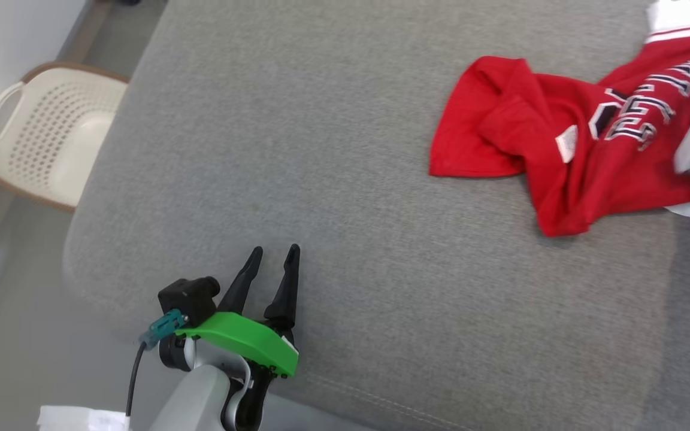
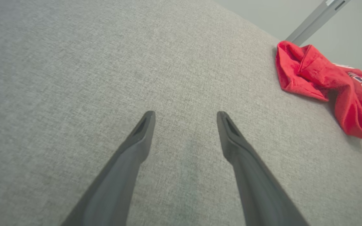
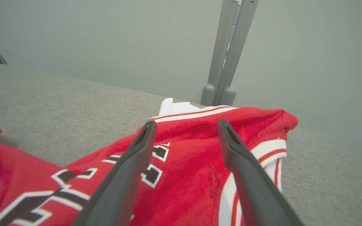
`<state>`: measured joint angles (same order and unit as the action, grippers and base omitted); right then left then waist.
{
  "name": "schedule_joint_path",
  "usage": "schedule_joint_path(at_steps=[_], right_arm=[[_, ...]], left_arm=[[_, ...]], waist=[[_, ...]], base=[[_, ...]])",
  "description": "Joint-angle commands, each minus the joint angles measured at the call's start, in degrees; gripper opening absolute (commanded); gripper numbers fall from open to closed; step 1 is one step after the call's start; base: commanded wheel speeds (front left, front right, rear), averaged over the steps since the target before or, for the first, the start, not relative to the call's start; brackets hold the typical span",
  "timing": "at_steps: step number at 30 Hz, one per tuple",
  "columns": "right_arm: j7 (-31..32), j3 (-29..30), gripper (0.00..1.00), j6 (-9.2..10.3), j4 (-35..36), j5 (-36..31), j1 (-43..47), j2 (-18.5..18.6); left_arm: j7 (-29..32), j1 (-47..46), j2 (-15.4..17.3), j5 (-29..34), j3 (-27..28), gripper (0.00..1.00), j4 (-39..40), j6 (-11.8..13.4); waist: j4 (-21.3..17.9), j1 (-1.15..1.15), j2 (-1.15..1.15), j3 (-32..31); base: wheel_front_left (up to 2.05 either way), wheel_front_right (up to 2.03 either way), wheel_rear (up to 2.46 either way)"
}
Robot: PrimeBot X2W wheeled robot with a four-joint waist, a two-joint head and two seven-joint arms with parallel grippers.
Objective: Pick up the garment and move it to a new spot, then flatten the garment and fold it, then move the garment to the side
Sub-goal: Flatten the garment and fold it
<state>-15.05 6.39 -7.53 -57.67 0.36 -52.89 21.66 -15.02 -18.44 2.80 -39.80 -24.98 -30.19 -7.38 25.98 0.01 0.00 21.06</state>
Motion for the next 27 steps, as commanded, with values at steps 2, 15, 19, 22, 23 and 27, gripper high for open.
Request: schedule_joint_path(at_steps=[2,15,19,22,23,27], right_arm=[[-0.13,1.07,1.0,0.1,4.52,0.88,5.46,-2.71],[-0.15,-0.1,1.0,0.09,16.32,6.96,27.31,-9.39],[-0.15,0.44,1.0,0.09,16.04,6.65,28.25,-9.66],[-0.15,-0.1,1.0,0.09,16.08,6.73,28.3,-10.28],[-0.15,-0.56,1.0,0.09,16.15,7.13,28.14,-10.61],[-0.15,-1.54,1.0,0.09,15.28,8.5,27.48,-11.29]], left_arm=[[-0.19,0.96,0.22,0.57,0.59,1.0,-0.47,-0.12],[-0.19,3.14,0.23,2.02,1.82,1.0,-1.97,-0.12],[-0.19,3.08,0.24,1.9,1.29,1.0,-1.72,-0.12],[-0.19,2.9,0.24,2.03,1.03,1.0,-1.91,-0.12],[-0.19,2.74,0.25,2.09,1.0,1.0,-1.93,-0.12],[-0.19,2.32,0.24,2.0,0.96,1.0,-1.98,-0.12]], waist=[[-8.47,-0.01,0.0,-6.54],[-15.92,-0.01,0.0,-11.12],[-15.52,-0.01,0.0,-10.61],[-14.9,-0.01,0.0,-10.24],[-14.51,-0.01,0.0,-10.01],[-12.6,-0.01,0.0,-9.24]], base=[[0.0,0.0,0.0],[0.0,0.0,0.0],[0.0,0.0,0.0],[0.0,0.0,0.0],[0.0,0.0,0.0],[0.0,0.0,0.0]])
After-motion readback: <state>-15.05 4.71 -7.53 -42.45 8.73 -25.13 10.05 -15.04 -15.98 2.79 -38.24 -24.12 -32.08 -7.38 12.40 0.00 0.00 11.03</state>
